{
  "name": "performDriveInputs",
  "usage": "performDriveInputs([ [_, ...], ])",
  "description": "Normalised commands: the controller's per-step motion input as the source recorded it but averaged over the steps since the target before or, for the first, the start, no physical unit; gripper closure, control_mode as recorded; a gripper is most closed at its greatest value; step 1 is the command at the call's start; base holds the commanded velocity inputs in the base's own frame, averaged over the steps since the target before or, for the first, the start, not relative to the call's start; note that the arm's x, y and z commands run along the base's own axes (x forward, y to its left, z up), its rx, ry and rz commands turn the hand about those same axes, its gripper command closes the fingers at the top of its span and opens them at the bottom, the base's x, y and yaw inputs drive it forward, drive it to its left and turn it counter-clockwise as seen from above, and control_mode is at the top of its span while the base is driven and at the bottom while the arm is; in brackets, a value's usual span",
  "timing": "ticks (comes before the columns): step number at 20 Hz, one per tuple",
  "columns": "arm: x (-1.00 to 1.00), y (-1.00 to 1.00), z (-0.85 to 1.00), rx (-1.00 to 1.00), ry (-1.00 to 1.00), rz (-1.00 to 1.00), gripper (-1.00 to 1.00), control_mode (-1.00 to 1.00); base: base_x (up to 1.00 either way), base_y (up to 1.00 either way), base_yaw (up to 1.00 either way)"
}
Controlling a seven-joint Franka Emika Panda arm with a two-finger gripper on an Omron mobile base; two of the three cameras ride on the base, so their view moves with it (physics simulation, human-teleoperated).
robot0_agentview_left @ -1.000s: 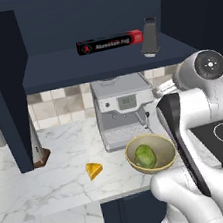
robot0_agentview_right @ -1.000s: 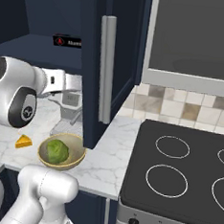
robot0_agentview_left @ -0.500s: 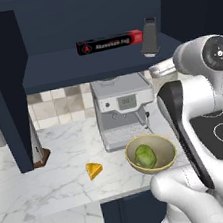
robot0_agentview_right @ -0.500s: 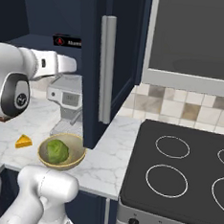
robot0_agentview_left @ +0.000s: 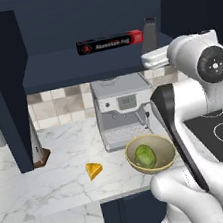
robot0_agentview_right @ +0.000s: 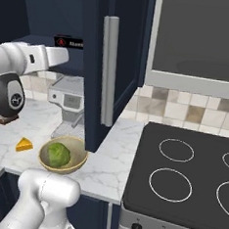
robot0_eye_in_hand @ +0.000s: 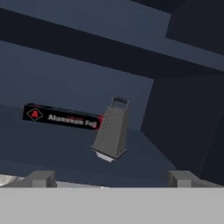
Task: Pick the cheese from the fridge and the cheese grater from the cabinet and place them next to the salad bowl.
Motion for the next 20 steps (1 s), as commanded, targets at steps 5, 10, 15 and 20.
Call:
performDriveInputs([
  [5, 0.05, -0.04, 0.12, 0.0, 0.0, -0.09, -1.0, -1.0, 0.0, 0.0, 0.0],
  [10, 0.24, 0.0, 0.08, 0.0, 0.0, -0.15, -1.0, -1.0, 0.0, 0.0, 0.0],
  [15, 0.33, -0.06, 0.01, 0.01, 0.01, -0.08, -1.0, -1.0, 0.0, 0.0, 0.0],
  [20, 0.32, -0.26, 0.0, 0.16, 0.01, 0.06, -1.0, -1.0, 0.0, 0.0, 0.0],
])
